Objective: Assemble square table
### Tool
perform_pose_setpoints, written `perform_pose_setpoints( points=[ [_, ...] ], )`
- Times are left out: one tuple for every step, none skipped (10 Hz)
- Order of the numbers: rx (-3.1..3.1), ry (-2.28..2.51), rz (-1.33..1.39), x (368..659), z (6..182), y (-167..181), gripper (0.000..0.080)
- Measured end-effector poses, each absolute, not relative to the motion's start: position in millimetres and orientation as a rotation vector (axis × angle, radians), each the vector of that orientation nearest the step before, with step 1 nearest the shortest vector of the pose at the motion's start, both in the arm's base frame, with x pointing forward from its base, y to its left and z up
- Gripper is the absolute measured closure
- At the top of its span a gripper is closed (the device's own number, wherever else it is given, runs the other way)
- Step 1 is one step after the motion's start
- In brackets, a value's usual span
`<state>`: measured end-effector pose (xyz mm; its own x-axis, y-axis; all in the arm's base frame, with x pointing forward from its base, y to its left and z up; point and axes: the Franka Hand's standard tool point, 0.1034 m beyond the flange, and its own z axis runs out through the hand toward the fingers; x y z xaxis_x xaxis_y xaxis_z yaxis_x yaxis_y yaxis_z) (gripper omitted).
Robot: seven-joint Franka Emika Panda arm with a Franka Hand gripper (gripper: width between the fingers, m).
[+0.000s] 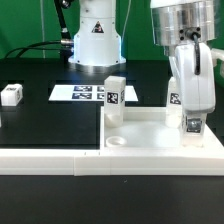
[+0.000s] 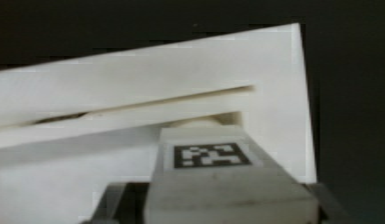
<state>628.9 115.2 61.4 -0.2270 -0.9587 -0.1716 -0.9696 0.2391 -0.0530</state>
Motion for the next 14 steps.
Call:
perform_pose_setpoints(
  points=[
    [-1.797,2.369,0.101,628.7,61.3,115.3,0.0509],
    [-1.734,2.418,0.107,628.5,61.1,114.6,0.0509],
    [-1.632,2.494,0.115,628.4,61.0,113.5,0.0509],
    [-1.495,2.59,0.115,628.5,61.4,109.8,0.0509],
    [-1.479,2.602,0.106,628.1,61.5,108.5,0.0499],
    [-1.495,2.595,0.096,628.0,61.8,109.4,0.0499],
    [-1.501,2.594,0.092,627.7,61.7,108.7,0.0499],
    [-1.519,2.586,0.09,626.8,60.9,107.8,0.0499],
    [-1.542,2.574,0.091,626.0,60.3,108.1,0.0499],
    [-1.542,2.573,0.09,626.1,60.3,108.1,0.0321],
    [-1.543,2.573,0.09,626.1,60.3,108.1,0.0321],
    [-1.543,2.573,0.09,626.1,60.3,108.2,0.0209],
    [-1.543,2.573,0.09,626.1,60.3,108.1,0.0162],
    [-1.543,2.573,0.09,626.1,60.3,108.1,0.0153]
  ],
)
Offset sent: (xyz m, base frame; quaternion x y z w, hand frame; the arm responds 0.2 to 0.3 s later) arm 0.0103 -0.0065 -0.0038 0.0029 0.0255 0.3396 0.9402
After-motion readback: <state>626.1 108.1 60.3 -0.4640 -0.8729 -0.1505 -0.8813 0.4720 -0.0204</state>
